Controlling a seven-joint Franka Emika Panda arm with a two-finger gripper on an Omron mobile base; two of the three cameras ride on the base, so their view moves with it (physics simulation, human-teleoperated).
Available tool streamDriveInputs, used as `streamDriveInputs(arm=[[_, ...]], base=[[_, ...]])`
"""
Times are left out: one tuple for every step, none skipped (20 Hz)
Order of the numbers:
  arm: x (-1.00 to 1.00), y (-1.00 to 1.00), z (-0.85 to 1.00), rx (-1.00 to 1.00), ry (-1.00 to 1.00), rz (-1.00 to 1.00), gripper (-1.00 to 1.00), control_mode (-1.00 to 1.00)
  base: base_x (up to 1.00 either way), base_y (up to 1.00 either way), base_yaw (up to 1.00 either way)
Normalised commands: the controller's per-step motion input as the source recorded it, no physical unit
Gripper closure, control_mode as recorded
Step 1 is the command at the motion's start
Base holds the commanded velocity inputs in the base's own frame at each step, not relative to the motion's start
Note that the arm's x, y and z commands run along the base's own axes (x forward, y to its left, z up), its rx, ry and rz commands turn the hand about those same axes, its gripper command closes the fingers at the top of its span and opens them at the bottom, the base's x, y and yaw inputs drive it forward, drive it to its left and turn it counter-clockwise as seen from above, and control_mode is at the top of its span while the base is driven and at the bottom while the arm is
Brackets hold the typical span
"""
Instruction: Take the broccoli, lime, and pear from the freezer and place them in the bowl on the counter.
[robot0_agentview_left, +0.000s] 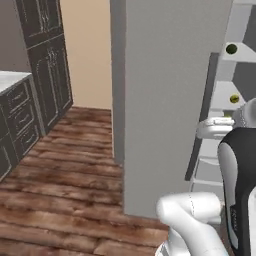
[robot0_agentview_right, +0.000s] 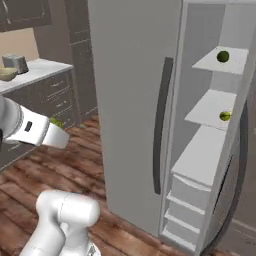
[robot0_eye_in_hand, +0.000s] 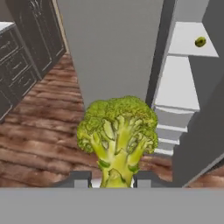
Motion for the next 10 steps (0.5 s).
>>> streamDriveInputs(arm=[[0.00,0.00,0.00,0.00,0.00,0.00,1.00,1.00],[0.00,0.00,0.00,0.00,0.00,0.00,1.00,1.00],[0.00,0.00,0.00,0.00,0.00,0.00,1.00,1.00],[0.00,0.00,0.00,0.00,0.00,0.00,1.00,1.00],[0.00,0.00,0.00,0.00,0.00,0.00,1.00,1.00],[0.00,0.00,0.00,0.00,0.00,0.00,1.00,1.00],[0.00,0.00,0.00,0.00,0.00,0.00,1.00,1.00],[0.00,0.00,0.00,0.00,0.00,0.00,1.00,1.00],[0.00,0.00,0.00,0.00,0.00,0.00,1.00,1.00],[0.00,0.00,0.00,0.00,0.00,0.00,1.00,1.00]], base=[[-0.01,0.49,0.91],[0.00,0.44,0.92],[0.00,0.39,0.92],[0.00,0.33,0.89],[0.09,0.22,0.84],[0.26,0.17,0.81],[0.38,0.24,0.77],[0.44,0.19,0.78],[0.55,0.18,0.76],[0.73,0.25,0.70]])
